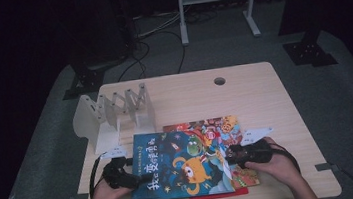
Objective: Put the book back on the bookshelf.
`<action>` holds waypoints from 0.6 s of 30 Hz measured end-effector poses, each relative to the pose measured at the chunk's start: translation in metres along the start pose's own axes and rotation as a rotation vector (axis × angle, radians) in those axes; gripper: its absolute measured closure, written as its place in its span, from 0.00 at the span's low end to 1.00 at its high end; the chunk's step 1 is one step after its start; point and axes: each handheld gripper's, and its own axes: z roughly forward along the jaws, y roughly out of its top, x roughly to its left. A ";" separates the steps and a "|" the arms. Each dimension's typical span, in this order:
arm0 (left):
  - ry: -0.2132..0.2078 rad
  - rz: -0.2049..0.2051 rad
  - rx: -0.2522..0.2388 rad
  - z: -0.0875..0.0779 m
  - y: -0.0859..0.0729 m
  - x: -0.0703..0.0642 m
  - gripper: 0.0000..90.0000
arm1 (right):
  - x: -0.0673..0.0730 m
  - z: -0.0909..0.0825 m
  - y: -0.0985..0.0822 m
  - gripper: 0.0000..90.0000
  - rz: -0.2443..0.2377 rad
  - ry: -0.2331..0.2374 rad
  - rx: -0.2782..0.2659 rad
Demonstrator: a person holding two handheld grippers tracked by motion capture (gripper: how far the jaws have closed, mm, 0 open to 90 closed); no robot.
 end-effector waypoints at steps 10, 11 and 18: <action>0.008 0.072 0.007 -0.016 0.022 -0.015 0.00 | 0.003 0.000 0.001 0.57 -0.024 0.015 0.013; 0.009 0.078 0.005 -0.017 0.025 -0.017 0.00 | 0.004 0.000 0.002 0.57 -0.025 0.017 0.016; 0.013 0.111 0.015 -0.024 0.041 -0.023 0.00 | 0.008 0.000 0.004 0.58 -0.038 0.032 0.034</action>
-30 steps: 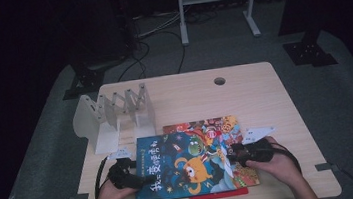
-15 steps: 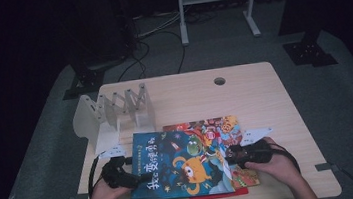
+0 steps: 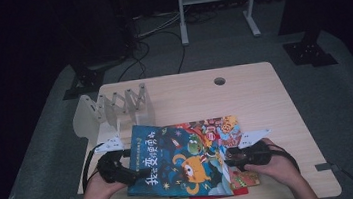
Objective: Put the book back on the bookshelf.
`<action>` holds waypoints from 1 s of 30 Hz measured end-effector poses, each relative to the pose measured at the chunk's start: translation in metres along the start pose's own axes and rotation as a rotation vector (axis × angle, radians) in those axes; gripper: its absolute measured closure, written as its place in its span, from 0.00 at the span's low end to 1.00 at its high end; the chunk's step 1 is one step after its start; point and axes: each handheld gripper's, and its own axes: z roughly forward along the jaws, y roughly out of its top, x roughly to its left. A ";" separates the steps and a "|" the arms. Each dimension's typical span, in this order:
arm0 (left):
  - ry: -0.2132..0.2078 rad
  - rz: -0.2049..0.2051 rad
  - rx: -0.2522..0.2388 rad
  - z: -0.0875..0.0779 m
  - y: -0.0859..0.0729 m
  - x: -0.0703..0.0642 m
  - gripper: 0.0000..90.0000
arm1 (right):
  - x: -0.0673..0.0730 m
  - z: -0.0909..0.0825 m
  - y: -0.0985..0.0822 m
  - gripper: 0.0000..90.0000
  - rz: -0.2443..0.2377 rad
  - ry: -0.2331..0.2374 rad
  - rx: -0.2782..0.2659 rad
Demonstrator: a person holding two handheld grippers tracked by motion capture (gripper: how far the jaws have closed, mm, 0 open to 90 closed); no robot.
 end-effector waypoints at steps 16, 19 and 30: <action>-0.002 0.074 0.021 -0.009 0.038 -0.005 0.05 | 0.005 0.000 0.002 0.59 -0.013 0.028 0.011; 0.009 0.081 0.034 -0.010 0.043 -0.003 0.10 | 0.006 0.000 0.002 0.58 -0.016 0.031 0.013; 0.011 0.073 0.036 -0.012 0.061 0.004 0.31 | 0.011 0.000 0.003 0.61 -0.026 0.042 0.024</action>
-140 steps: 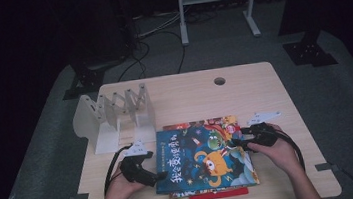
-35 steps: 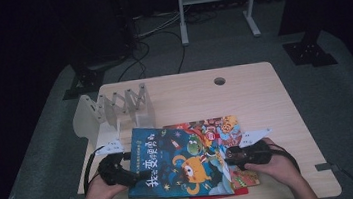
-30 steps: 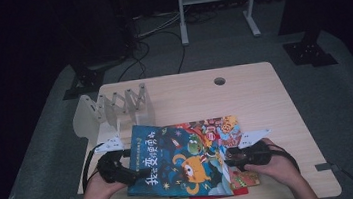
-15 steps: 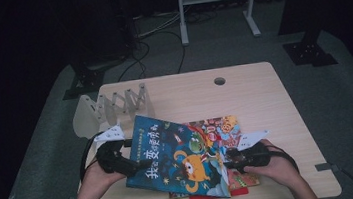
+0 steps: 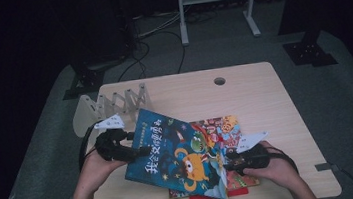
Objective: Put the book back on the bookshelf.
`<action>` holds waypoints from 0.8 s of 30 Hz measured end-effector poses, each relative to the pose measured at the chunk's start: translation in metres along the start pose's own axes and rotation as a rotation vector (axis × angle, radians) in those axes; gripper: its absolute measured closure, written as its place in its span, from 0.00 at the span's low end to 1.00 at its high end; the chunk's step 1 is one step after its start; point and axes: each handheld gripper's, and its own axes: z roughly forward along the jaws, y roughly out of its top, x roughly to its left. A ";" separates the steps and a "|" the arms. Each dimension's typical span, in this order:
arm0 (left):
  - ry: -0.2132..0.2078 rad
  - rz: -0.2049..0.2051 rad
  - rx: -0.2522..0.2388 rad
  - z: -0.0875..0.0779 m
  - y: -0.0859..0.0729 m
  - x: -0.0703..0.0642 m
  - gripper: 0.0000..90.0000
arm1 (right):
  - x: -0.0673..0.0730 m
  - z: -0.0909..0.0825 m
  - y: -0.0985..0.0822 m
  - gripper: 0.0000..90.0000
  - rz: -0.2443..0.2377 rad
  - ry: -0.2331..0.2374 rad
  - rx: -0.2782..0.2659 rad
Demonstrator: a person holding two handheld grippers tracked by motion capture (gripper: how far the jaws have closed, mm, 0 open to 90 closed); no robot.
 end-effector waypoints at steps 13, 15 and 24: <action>-0.029 -0.030 0.019 -0.002 0.033 0.014 0.49 | 0.008 0.005 0.004 0.61 -0.005 0.046 -0.004; -0.036 -0.028 0.020 -0.002 0.039 0.017 0.52 | 0.010 0.007 0.006 0.60 -0.011 0.054 -0.003; -0.090 -0.019 0.055 0.002 0.069 0.026 0.61 | 0.016 0.013 0.014 0.61 -0.024 0.043 0.004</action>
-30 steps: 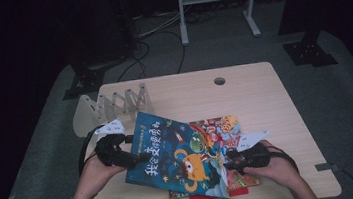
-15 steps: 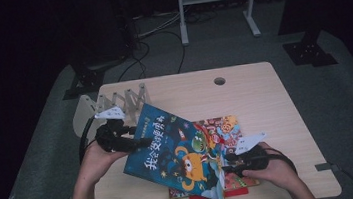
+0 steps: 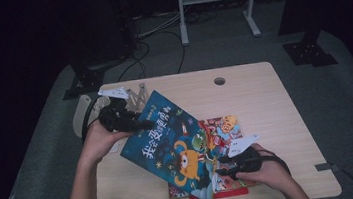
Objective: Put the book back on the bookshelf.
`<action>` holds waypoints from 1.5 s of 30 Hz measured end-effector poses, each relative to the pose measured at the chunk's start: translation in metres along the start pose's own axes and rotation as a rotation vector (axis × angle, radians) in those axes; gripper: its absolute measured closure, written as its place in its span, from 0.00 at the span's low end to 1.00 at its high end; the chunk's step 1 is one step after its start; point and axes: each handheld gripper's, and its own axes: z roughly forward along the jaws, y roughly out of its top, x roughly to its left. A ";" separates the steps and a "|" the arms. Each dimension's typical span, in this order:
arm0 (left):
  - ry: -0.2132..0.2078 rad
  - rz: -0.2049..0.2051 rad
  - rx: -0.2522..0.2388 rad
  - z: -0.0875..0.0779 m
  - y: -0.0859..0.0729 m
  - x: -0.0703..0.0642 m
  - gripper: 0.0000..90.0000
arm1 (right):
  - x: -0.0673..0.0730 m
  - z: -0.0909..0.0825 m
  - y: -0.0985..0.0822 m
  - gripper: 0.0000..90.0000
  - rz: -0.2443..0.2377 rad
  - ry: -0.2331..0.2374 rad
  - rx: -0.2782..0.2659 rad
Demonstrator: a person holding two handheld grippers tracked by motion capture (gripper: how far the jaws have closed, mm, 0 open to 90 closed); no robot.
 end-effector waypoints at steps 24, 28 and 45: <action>-0.025 0.037 0.124 -0.003 0.070 0.008 0.75 | -0.021 0.001 -0.007 0.53 0.111 -0.134 -0.088; -0.015 0.064 0.148 -0.004 0.082 0.005 0.77 | -0.036 -0.011 -0.015 0.49 0.163 -0.205 -0.125; 0.015 0.112 0.205 -0.006 0.117 -0.018 0.84 | -0.090 -0.044 -0.058 0.43 0.358 -0.478 -0.136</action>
